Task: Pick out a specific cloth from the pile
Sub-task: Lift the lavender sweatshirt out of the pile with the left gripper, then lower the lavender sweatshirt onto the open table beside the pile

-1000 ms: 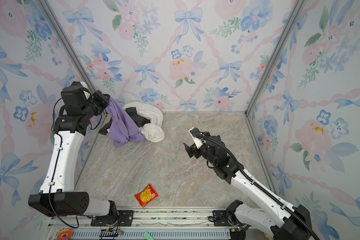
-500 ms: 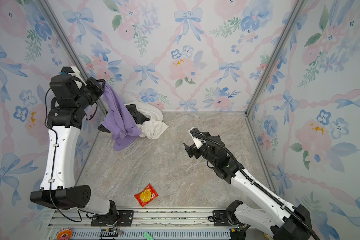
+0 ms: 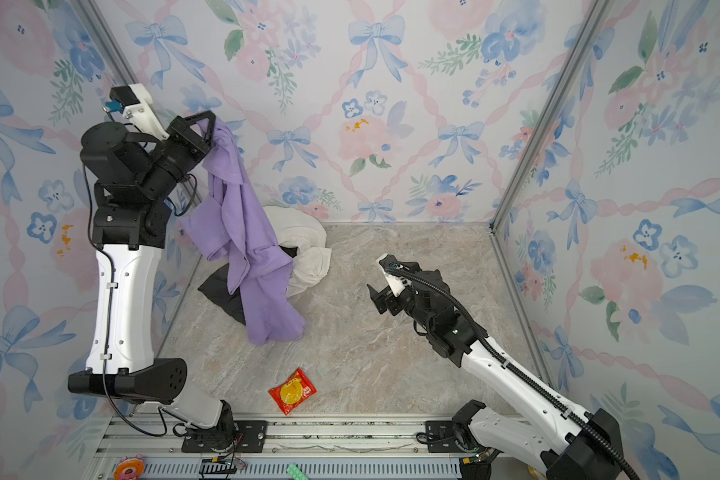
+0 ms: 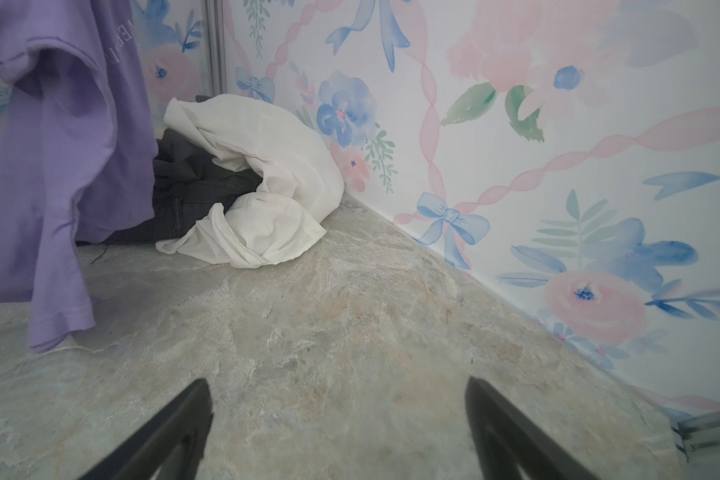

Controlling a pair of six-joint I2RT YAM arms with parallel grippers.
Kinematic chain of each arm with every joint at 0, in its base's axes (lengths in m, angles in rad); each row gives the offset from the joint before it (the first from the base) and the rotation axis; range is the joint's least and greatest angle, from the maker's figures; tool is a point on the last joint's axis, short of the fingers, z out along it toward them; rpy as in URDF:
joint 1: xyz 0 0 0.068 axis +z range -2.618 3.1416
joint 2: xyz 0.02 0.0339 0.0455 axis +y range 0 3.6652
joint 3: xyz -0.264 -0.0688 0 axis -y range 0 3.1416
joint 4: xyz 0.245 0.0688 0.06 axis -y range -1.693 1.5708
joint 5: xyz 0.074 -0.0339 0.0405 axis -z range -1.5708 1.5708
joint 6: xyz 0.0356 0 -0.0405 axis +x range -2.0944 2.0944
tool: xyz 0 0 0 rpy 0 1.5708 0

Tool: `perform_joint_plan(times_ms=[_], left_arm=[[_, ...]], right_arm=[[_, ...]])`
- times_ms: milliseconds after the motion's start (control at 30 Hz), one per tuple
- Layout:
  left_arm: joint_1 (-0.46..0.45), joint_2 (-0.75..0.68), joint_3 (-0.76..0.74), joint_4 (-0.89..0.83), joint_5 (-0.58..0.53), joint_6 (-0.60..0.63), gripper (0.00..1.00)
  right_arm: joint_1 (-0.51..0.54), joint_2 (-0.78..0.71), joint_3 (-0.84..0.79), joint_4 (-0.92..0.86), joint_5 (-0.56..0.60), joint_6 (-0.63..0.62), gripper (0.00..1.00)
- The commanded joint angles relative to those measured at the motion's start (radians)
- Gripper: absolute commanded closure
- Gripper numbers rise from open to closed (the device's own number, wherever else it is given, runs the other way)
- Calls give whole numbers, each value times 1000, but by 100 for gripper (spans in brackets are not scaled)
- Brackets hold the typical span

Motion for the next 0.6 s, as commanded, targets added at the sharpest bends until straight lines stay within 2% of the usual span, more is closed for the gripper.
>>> perform_joint_plan(times_ms=[0,233,400,433,500,567], left_arm=[[-69,40,17,53,14,69,100],[-235,86,-15,52,12,134,100],[-352,97,-103,51,-6,178,100],[-373,97,-121,52,-11,184,100],[-415,102,-161,51,-18,203,100],[-450,105,-203,50,-33,212,100]], right_arm=[[9,0,50,5,51,-5,3],[10,-15,74,-23,136,-15,3],[8,-21,79,-58,175,-31,3],[8,-20,84,-66,204,-15,3],[6,-18,95,-76,348,72,3],[-5,-22,95,-75,401,113,3]])
